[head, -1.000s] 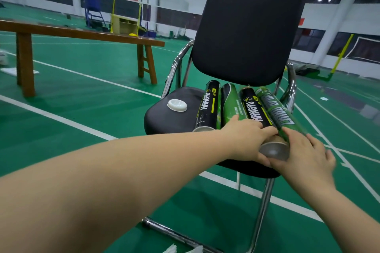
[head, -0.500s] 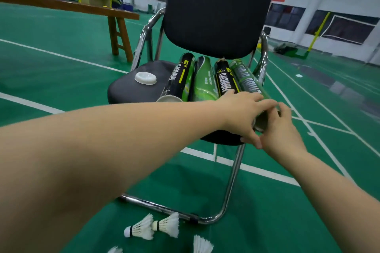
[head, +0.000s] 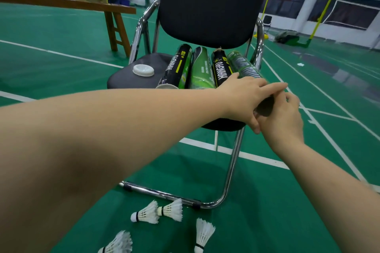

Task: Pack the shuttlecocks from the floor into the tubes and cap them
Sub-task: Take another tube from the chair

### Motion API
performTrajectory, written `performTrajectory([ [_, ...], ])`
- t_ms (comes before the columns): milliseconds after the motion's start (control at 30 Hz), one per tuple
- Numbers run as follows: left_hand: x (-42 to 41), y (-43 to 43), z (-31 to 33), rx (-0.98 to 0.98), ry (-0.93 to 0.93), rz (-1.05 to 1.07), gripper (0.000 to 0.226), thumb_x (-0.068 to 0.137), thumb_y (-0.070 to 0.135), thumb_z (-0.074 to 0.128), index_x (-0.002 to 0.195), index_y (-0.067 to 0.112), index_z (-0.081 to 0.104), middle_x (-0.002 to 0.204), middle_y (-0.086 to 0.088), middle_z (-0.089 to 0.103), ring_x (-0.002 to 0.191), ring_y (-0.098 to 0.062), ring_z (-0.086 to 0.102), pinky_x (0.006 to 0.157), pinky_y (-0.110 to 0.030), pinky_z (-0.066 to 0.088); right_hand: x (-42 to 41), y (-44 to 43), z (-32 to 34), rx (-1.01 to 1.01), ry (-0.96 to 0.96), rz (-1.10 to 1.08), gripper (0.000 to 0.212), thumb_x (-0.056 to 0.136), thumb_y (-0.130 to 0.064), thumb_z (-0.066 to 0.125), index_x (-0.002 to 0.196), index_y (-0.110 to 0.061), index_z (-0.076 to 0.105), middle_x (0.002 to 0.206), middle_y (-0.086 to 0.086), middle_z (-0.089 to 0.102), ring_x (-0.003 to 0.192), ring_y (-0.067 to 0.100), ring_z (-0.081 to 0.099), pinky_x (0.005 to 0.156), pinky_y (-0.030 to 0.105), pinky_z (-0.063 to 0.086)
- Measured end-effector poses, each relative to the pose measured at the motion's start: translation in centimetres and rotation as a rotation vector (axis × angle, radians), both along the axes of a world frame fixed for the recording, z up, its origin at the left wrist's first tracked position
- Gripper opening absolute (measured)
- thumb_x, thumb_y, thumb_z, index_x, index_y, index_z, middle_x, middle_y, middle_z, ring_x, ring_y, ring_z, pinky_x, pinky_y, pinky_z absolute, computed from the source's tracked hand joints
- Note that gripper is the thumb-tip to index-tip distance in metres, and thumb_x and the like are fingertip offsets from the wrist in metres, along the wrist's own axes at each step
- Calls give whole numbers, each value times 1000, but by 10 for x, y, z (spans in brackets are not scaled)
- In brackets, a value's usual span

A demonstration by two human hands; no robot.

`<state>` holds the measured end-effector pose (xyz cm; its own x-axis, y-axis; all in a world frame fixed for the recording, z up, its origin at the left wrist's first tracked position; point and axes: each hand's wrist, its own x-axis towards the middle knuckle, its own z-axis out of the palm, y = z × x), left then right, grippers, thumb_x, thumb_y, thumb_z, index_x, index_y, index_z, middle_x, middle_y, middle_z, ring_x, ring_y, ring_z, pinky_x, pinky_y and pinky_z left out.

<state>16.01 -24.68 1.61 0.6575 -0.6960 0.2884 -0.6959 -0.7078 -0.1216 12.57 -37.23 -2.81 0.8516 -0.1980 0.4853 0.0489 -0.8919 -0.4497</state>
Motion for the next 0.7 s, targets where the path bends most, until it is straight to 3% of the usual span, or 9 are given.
performTrajectory([
  [167, -20, -6, 9, -14, 30, 1, 117, 62, 62, 75, 151, 31, 5, 148, 3, 36, 135, -20, 34, 109, -52, 25, -28, -5, 12, 102, -63, -16, 52, 74, -18, 67, 121, -17, 45, 121, 13, 44, 96, 37, 51, 73, 35, 36],
  [367, -66, -8, 35, -4, 9, -14, 115, 63, 59, 76, 151, 30, 7, 150, 2, 31, 137, -20, 32, 109, -50, 27, -86, -6, 33, 201, -134, 17, 55, 74, -15, 68, 125, -19, 45, 125, 12, 44, 100, 26, 48, 76, 27, 31],
  [500, -104, 1, 44, -9, -6, -31, 113, 64, 56, 77, 151, 30, 10, 151, 3, 30, 136, -19, 32, 109, -47, 29, -131, 4, 43, 274, -163, 64, 56, 74, -17, 68, 124, -22, 45, 126, 9, 43, 89, 12, 37, 75, 21, 30],
  [700, -160, 31, 62, -3, -37, 2, 109, 66, 53, 77, 150, 28, 13, 149, 2, 33, 136, -20, 33, 112, -49, 28, -191, 35, 60, 342, -171, 157, 54, 74, -23, 68, 124, -24, 46, 120, 7, 48, 88, 10, 37, 66, 14, 25],
])
